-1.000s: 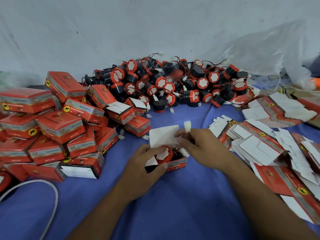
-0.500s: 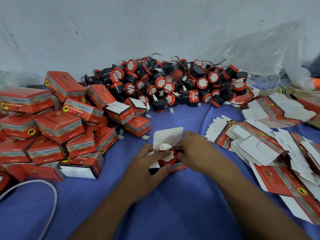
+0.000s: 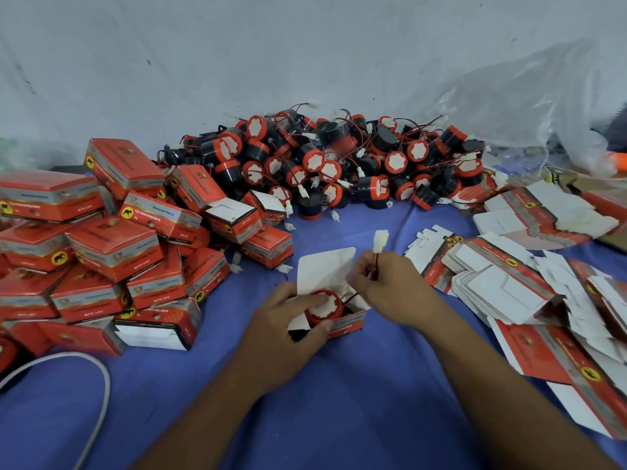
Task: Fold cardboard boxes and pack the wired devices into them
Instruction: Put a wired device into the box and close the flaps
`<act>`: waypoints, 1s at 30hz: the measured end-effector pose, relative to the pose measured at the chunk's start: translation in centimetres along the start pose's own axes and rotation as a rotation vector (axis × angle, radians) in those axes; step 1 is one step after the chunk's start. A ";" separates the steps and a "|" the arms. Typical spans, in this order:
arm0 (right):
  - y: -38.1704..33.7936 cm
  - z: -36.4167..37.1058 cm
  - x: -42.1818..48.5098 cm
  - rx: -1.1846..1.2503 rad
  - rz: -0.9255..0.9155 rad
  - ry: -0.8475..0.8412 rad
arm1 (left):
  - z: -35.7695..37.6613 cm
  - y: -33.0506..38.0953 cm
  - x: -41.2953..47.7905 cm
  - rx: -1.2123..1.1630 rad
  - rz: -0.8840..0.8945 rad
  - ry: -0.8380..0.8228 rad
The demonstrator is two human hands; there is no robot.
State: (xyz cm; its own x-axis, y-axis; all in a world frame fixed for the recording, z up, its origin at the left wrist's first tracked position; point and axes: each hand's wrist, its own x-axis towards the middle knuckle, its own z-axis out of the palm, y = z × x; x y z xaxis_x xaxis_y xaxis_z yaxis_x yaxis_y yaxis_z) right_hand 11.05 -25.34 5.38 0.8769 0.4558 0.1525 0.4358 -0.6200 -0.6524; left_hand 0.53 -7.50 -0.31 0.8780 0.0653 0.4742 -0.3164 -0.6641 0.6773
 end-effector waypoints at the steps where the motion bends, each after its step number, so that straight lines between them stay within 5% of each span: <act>1: -0.1 0.2 0.0 0.053 0.011 0.018 | 0.0 -0.1 0.0 0.000 -0.004 0.007; 10: -0.2 0.1 0.8 1.102 0.226 0.355 | 0.0 -0.1 0.0 -0.035 -0.031 0.035; 21: -0.1 0.9 0.1 0.257 0.004 0.285 | -0.2 -0.2 0.1 0.012 -0.048 0.044; 30: 0.2 -0.2 0.1 0.361 -0.247 0.147 | 0.2 0.2 0.6 -0.005 -0.062 0.061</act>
State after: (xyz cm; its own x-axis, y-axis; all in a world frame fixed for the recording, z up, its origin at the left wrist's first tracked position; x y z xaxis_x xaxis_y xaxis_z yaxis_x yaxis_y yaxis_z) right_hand 11.21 -25.50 5.41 0.7865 0.4504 0.4226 0.5595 -0.2299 -0.7963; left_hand 1.04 -7.71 -0.03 0.8724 0.1516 0.4647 -0.2641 -0.6538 0.7091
